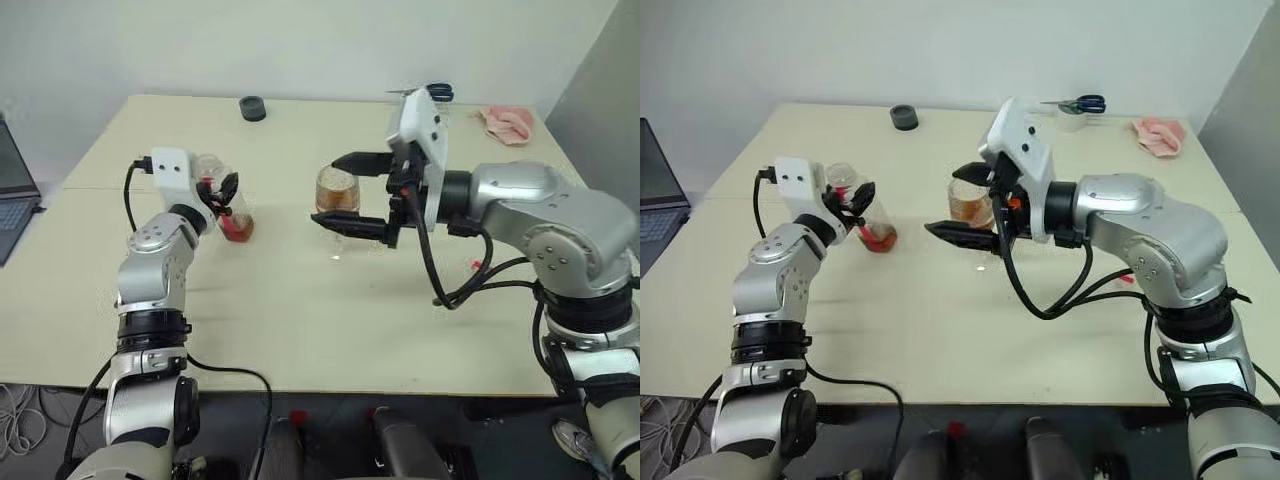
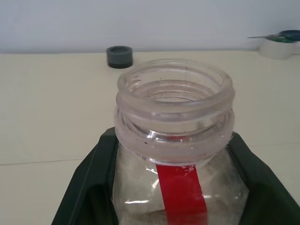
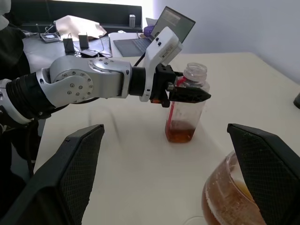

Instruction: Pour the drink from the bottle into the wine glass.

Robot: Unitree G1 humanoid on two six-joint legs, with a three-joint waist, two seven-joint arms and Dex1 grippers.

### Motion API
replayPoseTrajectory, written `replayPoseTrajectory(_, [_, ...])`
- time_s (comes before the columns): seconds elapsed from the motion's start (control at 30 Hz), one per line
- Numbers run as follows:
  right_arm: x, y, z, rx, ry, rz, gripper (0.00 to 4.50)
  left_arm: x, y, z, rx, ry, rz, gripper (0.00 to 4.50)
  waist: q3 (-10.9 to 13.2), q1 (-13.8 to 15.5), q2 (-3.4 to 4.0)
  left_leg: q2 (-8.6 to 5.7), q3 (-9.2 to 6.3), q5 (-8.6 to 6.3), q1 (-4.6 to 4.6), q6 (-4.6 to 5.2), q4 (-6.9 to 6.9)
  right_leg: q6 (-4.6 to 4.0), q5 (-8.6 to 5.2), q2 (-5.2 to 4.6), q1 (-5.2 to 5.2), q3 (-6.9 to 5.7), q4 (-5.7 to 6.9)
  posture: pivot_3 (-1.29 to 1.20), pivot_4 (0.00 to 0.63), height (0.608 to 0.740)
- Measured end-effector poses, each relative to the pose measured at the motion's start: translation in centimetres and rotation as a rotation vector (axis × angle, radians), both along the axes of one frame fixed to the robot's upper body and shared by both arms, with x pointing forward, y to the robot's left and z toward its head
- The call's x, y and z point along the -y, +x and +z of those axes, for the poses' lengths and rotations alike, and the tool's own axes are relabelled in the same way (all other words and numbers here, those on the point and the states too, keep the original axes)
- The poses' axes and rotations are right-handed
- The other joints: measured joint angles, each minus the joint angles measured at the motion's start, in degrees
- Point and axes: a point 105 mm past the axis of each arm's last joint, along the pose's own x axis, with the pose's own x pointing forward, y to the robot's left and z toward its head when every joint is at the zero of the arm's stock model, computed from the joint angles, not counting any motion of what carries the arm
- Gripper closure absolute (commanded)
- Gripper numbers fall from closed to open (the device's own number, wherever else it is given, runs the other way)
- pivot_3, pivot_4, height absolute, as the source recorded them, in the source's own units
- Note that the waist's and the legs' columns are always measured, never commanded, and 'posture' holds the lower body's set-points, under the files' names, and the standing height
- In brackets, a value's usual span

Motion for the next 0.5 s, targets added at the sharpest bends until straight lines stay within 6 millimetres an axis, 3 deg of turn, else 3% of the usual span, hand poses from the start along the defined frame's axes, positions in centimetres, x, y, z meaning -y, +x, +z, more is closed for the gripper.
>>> replayPoseTrajectory(0.03, [-0.1, -0.1, 0.0, -0.002, -0.002, 0.007, 0.0, -0.2, -0.2, -0.1, 0.004, 0.002, 0.011, 2.31, 0.0, 0.0, 0.0, 0.0, 0.0, 0.0, 0.0, 0.0, 0.0, 0.0, 0.0, -0.01, 0.0, 0.0, 0.0, 0.0, 0.15, 0.74])
replayPoseTrajectory(0.27, [-0.1, 0.2, -0.1, 0.001, -0.007, 0.02, 0.0, -0.9, -1.4, -1.8, -0.038, 0.008, 0.064, 0.05, 0.0, 0.0, 0.0, 0.03, 0.03, 0.0, 0.05, 0.0, -0.05, 0.0, 0.0, 0.02, 0.0, 0.01, 0.01, 0.0, 0.15, 0.74])
replayPoseTrajectory(0.5, [-0.2, 0.2, -0.2, 0.013, -0.014, 0.039, 0.0, -1.2, -2.4, -2.1, -0.055, 0.014, 0.097, 0.02, 0.0, 0.0, 0.0, 0.02, 0.02, 0.0, 0.05, 0.0, -0.06, 0.0, 0.0, 0.03, 0.0, 0.0, 0.0, 0.0, 0.15, 0.74])
